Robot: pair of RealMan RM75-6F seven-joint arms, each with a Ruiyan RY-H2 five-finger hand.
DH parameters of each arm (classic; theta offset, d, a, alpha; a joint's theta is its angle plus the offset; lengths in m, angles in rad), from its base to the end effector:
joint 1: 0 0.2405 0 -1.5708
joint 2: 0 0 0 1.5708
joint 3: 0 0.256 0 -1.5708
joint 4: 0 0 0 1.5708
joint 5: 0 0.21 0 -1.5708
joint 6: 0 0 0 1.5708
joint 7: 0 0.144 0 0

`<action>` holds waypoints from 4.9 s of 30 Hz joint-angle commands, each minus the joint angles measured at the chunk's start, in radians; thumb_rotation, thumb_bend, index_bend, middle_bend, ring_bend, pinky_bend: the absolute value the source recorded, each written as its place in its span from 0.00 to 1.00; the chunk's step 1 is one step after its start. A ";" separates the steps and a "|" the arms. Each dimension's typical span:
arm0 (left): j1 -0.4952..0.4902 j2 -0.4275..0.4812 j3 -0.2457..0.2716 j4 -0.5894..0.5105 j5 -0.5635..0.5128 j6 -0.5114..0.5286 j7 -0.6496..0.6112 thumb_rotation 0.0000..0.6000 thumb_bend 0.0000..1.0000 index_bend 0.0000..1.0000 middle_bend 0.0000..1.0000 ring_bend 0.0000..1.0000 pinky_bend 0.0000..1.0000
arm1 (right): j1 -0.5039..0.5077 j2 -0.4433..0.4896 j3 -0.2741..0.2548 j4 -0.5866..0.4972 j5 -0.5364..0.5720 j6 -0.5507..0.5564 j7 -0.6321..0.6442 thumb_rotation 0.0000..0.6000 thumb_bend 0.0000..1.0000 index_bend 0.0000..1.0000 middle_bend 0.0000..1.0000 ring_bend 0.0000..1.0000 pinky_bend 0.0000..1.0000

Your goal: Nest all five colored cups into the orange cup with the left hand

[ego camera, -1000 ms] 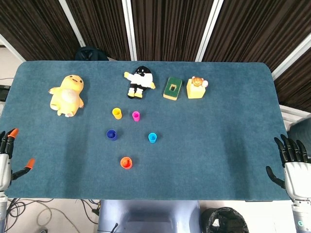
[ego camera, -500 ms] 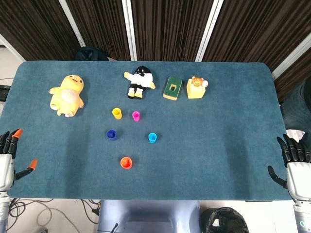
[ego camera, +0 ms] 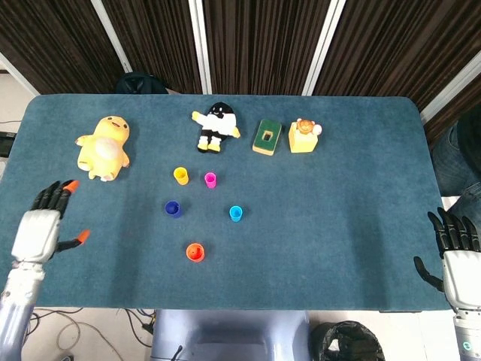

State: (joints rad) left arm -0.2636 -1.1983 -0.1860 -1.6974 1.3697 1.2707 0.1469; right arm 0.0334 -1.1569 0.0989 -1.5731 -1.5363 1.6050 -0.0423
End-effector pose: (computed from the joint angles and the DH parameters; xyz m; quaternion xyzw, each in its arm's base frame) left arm -0.2582 0.2556 0.1227 -0.6158 -0.3973 -0.4079 0.5447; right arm -0.3092 -0.1738 0.1714 0.5671 -0.3328 0.4166 0.6278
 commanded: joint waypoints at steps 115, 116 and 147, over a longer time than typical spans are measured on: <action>-0.483 -0.138 0.124 -0.256 -0.312 -0.349 0.406 1.00 0.34 0.40 0.12 0.00 0.12 | 0.000 0.006 0.014 0.020 0.022 -0.004 0.041 1.00 0.37 0.07 0.05 0.07 0.04; -0.486 -0.143 0.124 -0.250 -0.313 -0.347 0.409 1.00 0.34 0.40 0.12 0.00 0.12 | 0.000 0.006 0.014 0.019 0.022 -0.003 0.041 1.00 0.37 0.07 0.05 0.07 0.04; -0.483 -0.169 0.052 -0.062 -0.341 -0.226 0.354 1.00 0.22 0.10 0.08 0.00 0.11 | 0.001 0.007 0.013 0.019 0.022 -0.008 0.044 1.00 0.37 0.07 0.05 0.07 0.04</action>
State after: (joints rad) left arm -0.7504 -1.3570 -0.1068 -1.8178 1.0504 1.0397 0.5346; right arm 0.0339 -1.1498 0.1118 -1.5539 -1.5143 1.5979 0.0029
